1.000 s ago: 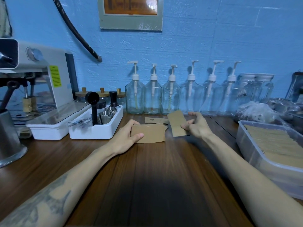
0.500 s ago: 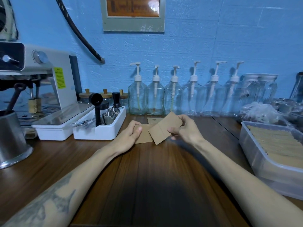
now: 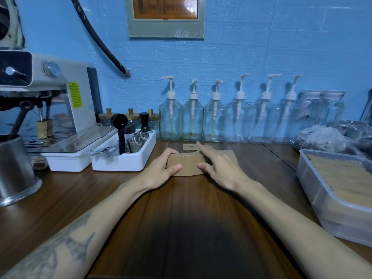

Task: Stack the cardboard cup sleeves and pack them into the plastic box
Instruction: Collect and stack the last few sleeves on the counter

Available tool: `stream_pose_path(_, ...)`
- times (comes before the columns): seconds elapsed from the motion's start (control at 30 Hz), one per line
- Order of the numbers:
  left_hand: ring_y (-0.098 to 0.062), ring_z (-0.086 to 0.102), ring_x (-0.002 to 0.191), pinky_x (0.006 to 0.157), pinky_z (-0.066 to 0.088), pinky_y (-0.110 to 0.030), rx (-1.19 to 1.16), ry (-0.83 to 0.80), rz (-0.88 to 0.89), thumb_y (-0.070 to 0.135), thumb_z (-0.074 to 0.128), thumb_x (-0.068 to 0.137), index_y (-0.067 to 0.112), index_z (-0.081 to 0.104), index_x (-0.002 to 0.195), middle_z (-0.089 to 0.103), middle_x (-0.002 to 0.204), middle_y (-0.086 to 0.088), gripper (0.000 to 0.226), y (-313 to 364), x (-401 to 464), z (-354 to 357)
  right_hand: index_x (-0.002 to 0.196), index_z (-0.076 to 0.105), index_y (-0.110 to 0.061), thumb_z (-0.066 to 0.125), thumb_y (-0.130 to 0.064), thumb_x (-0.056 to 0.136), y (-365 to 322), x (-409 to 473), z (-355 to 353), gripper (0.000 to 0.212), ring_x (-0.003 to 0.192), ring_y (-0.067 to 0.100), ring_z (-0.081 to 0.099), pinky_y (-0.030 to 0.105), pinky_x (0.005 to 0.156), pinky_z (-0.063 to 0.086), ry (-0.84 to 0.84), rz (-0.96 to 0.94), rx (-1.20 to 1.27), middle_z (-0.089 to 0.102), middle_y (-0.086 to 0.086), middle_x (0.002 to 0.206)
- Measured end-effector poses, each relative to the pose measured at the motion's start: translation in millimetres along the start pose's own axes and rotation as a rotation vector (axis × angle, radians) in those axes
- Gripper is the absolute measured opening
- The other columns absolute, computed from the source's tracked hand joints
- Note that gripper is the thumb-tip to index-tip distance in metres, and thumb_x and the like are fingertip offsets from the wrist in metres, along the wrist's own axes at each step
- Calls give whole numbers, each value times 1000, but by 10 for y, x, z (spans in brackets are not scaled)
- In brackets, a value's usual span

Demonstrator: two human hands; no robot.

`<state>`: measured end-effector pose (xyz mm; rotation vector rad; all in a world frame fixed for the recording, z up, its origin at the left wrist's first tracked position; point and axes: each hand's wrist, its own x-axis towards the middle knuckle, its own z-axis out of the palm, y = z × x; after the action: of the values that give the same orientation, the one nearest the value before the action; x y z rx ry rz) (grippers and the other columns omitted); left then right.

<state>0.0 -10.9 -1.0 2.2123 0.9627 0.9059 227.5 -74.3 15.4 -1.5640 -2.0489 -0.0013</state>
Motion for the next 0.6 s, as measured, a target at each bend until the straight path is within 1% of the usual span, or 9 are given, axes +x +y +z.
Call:
stream_pose_path(0.07,-13,61,101,87,52,-34,-15,-11,-2,35,62,95,31,44,119,60,108,9,31,3,4,11,156,20,-28,49,-38,101,-32,1,33,63,118,30,54,45,102,43,-22,-5,-44,51,9,140)
stream_pose_path(0.13,-12,61,100,88,53,-36,0,-5,6,36,63,94,33,43,118,60,107,9,31,-15,15,13,155,23,-25,48,-35,101,-53,4,42,61,123,31,50,44,104,40,-7,-3,-56,53,11,138)
stream_pose_path(0.2,-12,60,99,89,53,-39,10,8,21,35,63,95,36,45,113,59,105,10,26,-36,30,11,155,25,-26,48,-36,101,-48,9,29,59,117,30,55,44,103,41,-8,-3,-57,53,11,139)
stream_pose_path(0.27,-12,59,99,89,52,-39,-3,16,28,34,63,94,40,45,108,58,104,12,23,-49,41,9,154,29,-28,45,-42,102,-20,12,5,56,109,28,60,45,102,42,-17,2,-51,54,9,141)
stream_pose_path(0.33,-11,59,100,90,51,-38,-12,27,26,33,64,94,40,46,107,58,104,13,23,-56,47,6,151,34,-28,38,-50,102,39,16,-18,54,112,27,59,45,103,41,23,19,-57,54,6,142)
stream_pose_path(0.4,-9,59,100,91,51,-37,-15,37,18,32,63,94,38,46,107,59,104,14,22,-66,49,-3,149,38,-27,34,-51,103,143,31,-45,52,121,28,52,44,101,40,58,66,-126,51,6,139)
stream_pose_path(0.43,-9,59,100,91,51,-36,-15,41,12,32,63,94,38,46,108,59,104,14,23,-71,46,-8,148,40,-27,34,-49,103,213,40,-58,51,124,29,48,45,101,39,49,96,-189,49,7,138)
stream_pose_path(0.5,-8,59,99,88,50,-33,-14,46,1,33,63,94,38,46,108,59,104,14,23,-76,39,-18,146,42,-30,36,-48,102,354,47,-67,49,127,32,42,48,102,37,-25,173,-309,43,8,139)
stream_pose_path(0.6,-4,58,98,83,48,-27,-10,46,-11,33,63,95,36,45,110,59,104,15,24,-64,30,-26,144,44,-39,33,-56,100,505,30,-67,48,132,36,36,51,106,31,-168,301,-328,34,8,148)
